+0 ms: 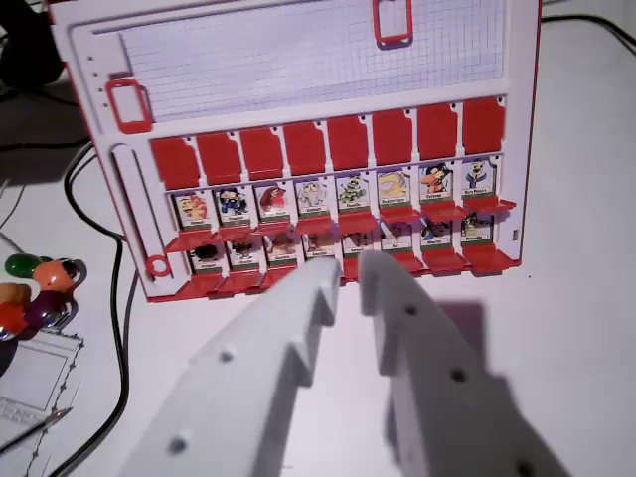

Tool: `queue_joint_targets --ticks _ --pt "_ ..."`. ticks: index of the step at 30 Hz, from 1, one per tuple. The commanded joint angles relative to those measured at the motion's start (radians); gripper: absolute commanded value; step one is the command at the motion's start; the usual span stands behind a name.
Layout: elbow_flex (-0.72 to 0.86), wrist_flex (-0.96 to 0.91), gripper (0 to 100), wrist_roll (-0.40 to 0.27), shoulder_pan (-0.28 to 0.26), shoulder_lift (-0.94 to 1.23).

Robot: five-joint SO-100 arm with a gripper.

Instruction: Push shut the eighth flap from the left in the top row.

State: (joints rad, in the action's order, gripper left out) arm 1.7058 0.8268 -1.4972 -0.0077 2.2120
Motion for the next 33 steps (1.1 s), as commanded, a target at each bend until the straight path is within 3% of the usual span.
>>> queue_joint_targets --ticks 1,15,33 --pt "0.021 0.002 2 -0.017 -0.032 0.137" --pt "0.175 0.037 2 -0.028 -0.075 0.344" --pt "0.202 0.015 2 0.002 -0.107 0.351"
